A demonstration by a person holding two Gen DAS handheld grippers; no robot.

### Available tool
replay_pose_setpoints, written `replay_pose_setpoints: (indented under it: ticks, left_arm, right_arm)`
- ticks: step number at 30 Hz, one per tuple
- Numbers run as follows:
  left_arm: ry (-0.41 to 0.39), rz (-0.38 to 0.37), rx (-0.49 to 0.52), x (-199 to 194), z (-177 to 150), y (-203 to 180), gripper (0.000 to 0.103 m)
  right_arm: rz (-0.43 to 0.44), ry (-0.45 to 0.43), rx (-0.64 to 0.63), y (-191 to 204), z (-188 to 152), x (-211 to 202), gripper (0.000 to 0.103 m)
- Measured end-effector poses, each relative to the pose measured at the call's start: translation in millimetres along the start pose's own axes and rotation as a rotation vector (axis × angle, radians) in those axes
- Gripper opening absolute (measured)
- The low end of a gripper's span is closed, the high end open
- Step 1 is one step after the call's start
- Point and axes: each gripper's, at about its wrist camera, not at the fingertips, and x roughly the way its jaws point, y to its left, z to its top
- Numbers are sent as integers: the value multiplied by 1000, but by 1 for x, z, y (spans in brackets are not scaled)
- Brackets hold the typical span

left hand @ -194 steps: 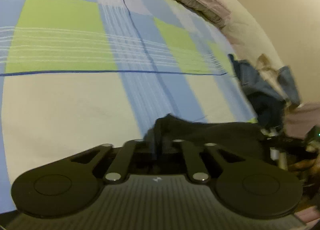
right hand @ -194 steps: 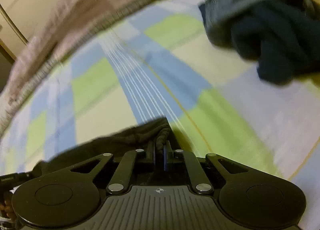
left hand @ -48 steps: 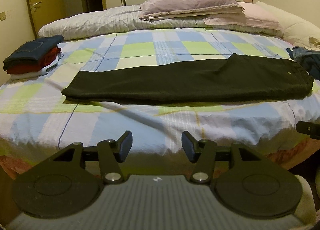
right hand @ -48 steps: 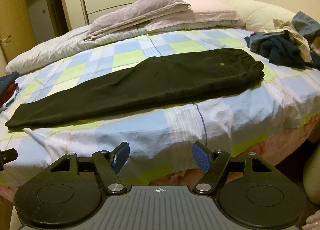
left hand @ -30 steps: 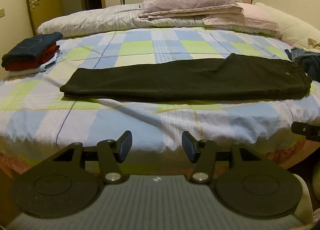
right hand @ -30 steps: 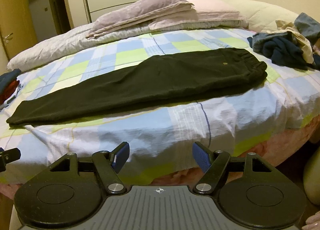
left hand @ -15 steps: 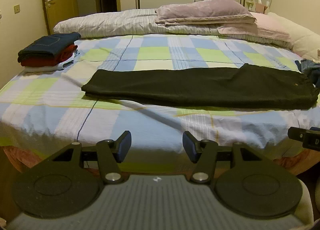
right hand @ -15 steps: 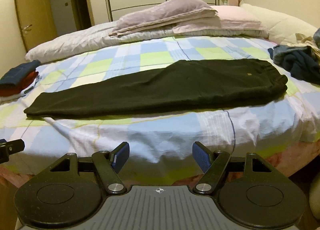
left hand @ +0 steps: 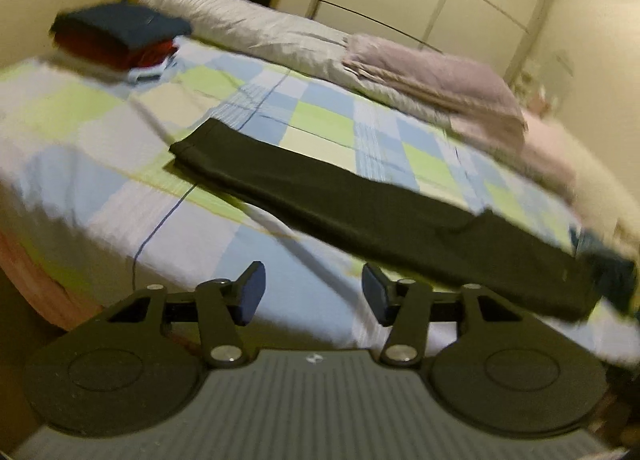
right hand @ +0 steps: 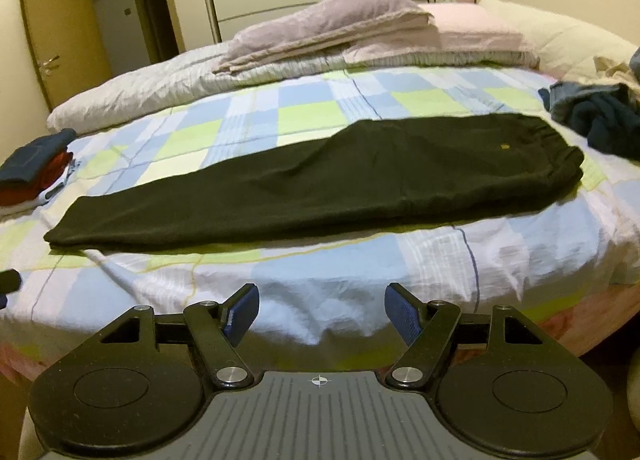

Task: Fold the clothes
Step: 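Grasp the trouser leg ends with the left gripper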

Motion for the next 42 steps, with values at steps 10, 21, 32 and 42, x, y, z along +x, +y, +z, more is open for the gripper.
replay_pose_setpoints:
  ticks: [10, 21, 32, 42]
  left_arm:
    - [71, -145, -431, 79, 29, 58, 41]
    - [71, -139, -759, 173, 18, 75, 41]
    - [-48, -23, -731, 184, 22, 86, 39]
    - [-94, -26, -764, 187, 15, 95, 15]
  right_arm:
    - [-46, 76, 128, -54, 26, 59, 73]
    - [-30, 111, 217, -78, 55, 109, 73]
    - [-34, 119, 248, -89, 67, 138, 73]
    - [41, -25, 344, -114, 81, 123, 73]
